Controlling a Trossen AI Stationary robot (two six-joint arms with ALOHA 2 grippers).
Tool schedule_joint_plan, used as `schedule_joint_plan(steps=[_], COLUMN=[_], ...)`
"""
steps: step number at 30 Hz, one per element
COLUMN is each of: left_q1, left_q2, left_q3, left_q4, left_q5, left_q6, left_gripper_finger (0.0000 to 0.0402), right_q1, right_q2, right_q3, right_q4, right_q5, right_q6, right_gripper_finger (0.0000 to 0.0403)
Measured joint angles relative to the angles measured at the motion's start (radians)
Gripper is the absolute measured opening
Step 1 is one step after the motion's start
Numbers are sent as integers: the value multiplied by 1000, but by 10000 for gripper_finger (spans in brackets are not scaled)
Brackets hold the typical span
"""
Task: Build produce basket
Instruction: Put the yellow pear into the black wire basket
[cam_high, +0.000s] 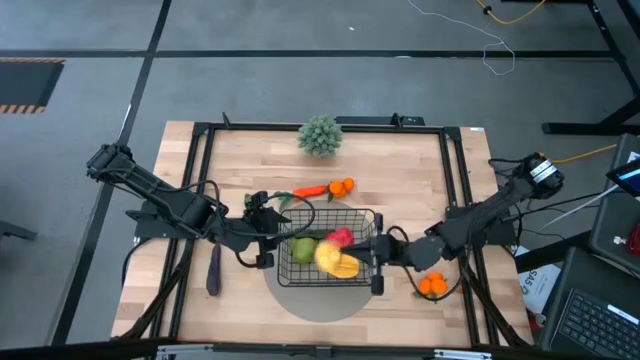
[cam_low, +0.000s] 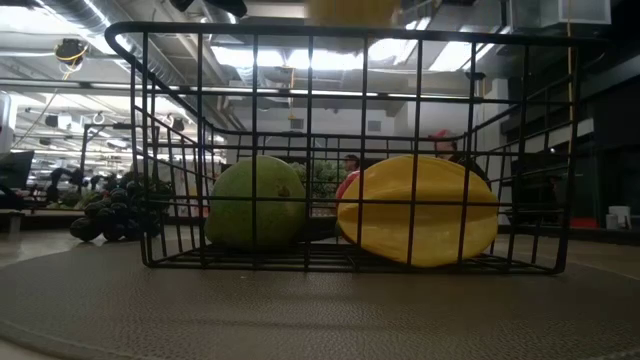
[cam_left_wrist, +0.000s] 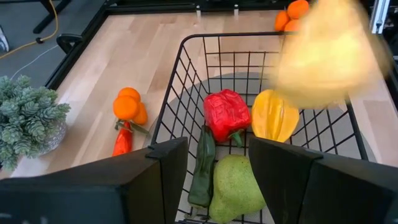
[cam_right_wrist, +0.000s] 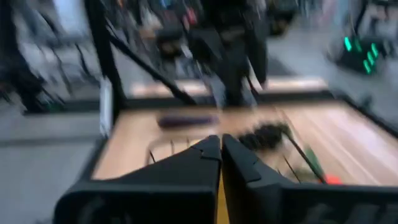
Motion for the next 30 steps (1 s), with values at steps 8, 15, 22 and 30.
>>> schedule_joint_plan(steps=[8,15,22,30], left_q1=[0,0,0,0], left_q2=[0,0,0,0], left_q3=[0,0,0,0], left_q4=[0,0,0,0], left_q5=[0,0,0,0], left_q6=[1,1,1,1], left_gripper_finger=[159,159,159,159], right_q1=[-8,-12,-23,-65], right_q2=[4,4,4,43], right_q3=[-247,-265,-263,-259], right_q4=[468,487,491,518], right_q5=[-32,-32,-32,-70], right_q6=[-36,7,7,88], right_gripper_finger=[0,0,0,0])
